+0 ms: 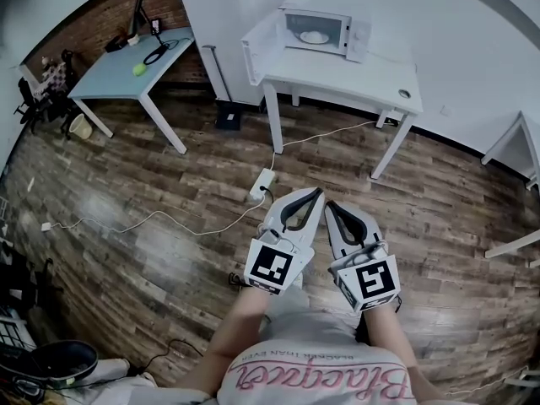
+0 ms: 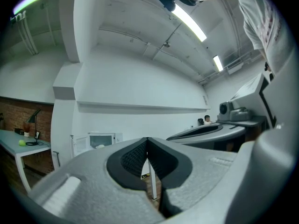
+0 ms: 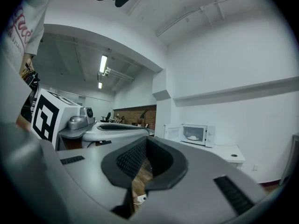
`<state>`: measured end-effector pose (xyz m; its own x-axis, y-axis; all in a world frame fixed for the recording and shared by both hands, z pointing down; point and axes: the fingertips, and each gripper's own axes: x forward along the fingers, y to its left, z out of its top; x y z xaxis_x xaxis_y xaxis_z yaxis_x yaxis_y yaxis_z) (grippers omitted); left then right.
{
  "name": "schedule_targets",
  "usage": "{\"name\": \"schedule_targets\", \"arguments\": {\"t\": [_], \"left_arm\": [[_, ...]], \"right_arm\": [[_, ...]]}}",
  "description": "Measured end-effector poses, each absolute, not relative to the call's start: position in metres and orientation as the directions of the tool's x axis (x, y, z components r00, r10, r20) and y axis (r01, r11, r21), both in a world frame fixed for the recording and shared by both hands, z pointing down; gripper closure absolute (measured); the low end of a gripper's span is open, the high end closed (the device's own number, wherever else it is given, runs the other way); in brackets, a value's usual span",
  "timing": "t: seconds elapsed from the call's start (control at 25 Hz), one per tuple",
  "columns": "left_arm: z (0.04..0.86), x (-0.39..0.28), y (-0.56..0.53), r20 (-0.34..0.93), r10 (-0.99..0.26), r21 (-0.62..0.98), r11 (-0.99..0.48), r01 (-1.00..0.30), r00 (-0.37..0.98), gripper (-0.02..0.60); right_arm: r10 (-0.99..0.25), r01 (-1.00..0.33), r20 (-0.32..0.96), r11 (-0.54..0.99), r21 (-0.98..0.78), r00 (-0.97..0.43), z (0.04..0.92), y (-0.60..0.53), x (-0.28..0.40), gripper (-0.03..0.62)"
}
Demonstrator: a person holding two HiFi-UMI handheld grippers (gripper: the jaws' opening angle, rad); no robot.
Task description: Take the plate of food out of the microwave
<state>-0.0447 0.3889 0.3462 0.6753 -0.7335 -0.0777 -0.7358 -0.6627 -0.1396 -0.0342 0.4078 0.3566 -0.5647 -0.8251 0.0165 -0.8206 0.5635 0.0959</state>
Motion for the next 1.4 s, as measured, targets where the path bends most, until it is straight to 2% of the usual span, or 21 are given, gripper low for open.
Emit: {"name": "schedule_targets", "arguments": {"t": [0.2, 0.36, 0.76, 1.4], "left_arm": [[0.343, -0.05, 0.358, -0.081, -0.717, -0.141, -0.679, -0.72, 0.692, 0.577], [0.342, -0.055, 0.334, -0.08, -0.705, -0.139, -0.692, -0.708, 0.705, 0.577], [0.349, -0.064, 0.291, -0.055, -0.715, -0.109, -0.689, -0.716, 0.696, 0.577], [0.35, -0.037, 0.234, -0.036, -0.72, -0.101, -0.687, -0.72, 0.693, 0.575]], "right_arm": [[-0.833, -0.826, 0.053, 0.553, 0.105, -0.551, 0.352, 0.379, -0.041, 0.582], [-0.837, -0.832, 0.013, 0.545, 0.101, -0.547, 0.352, 0.354, -0.047, 0.582], [-0.833, -0.828, 0.04, 0.553, 0.091, -0.552, 0.359, 0.32, -0.055, 0.582], [-0.822, -0.821, 0.009, 0.57, 0.023, -0.57, 0.355, 0.257, -0.027, 0.582]]}}
